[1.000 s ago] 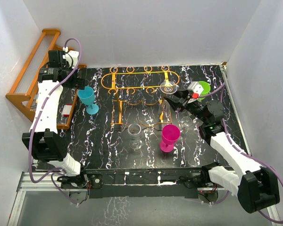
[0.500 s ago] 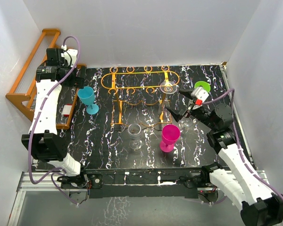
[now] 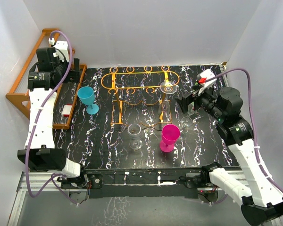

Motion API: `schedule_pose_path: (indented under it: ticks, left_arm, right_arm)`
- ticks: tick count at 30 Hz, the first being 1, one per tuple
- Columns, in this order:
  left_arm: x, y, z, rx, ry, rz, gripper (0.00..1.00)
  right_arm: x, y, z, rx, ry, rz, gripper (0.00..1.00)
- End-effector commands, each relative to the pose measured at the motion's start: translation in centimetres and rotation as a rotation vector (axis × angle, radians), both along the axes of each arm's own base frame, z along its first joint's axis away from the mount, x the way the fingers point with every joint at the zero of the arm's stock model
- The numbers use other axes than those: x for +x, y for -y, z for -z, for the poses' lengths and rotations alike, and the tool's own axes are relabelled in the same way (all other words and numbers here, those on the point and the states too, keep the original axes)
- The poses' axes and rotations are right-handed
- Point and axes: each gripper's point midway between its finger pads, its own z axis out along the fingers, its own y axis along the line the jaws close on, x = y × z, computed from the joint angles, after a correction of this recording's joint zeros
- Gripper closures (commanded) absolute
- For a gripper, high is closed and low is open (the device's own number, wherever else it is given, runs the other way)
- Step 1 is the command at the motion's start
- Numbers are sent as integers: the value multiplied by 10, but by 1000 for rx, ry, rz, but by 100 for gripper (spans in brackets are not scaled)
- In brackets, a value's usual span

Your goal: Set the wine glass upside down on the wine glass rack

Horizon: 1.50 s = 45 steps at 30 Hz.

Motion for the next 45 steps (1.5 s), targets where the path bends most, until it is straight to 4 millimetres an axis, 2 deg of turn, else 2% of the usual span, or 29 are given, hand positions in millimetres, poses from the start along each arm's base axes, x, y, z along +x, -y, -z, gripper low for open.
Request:
schedule_pose_path:
  ticks: [1,2,4,5,8,11,14,15,20,27,34,37,42,45]
  left_arm:
    - [-1,16,-22,-97,74,39,3]
    - [-2,21,-21,-114,69,52,3]
    - [-4,25,-21,-137,66,65,3]
    - [-5,27,-20,-144,63,70,3]
    - [-6,30,-22,-160,66,79,3]
    - [-7,36,-23,-162,68,96,3]
    - [-9,42,-23,-166,63,114,3]
    - [-9,44,-22,-169,61,118,3]
    - [-9,45,-17,-164,49,126,3]
    - [-8,46,-12,-160,32,131,3]
    - [-7,48,-7,-159,19,139,3]
    - [-7,48,-5,-157,14,140,3]
    - [-9,48,-5,-147,7,140,3]
    - [-9,47,-7,-141,5,141,3]
  right_arm:
    - [0,26,-13,-7,-35,158,2]
    - [5,34,-11,1,-68,221,2]
    - [18,55,10,-44,-187,377,3]
    - [24,63,21,-60,-248,441,6]
    - [33,63,48,-69,-360,492,22]
    - [41,60,64,-66,-414,497,37]
    - [48,56,70,-66,-429,494,49]
    - [50,55,71,-66,-430,492,50]
    - [56,61,85,-94,-458,527,49]
    - [58,62,116,-130,-528,534,49]
    - [61,62,131,-129,-549,537,50]
    - [62,61,136,-130,-561,535,61]
    - [65,60,144,-135,-583,531,92]
    - [65,65,137,-136,-570,558,93]
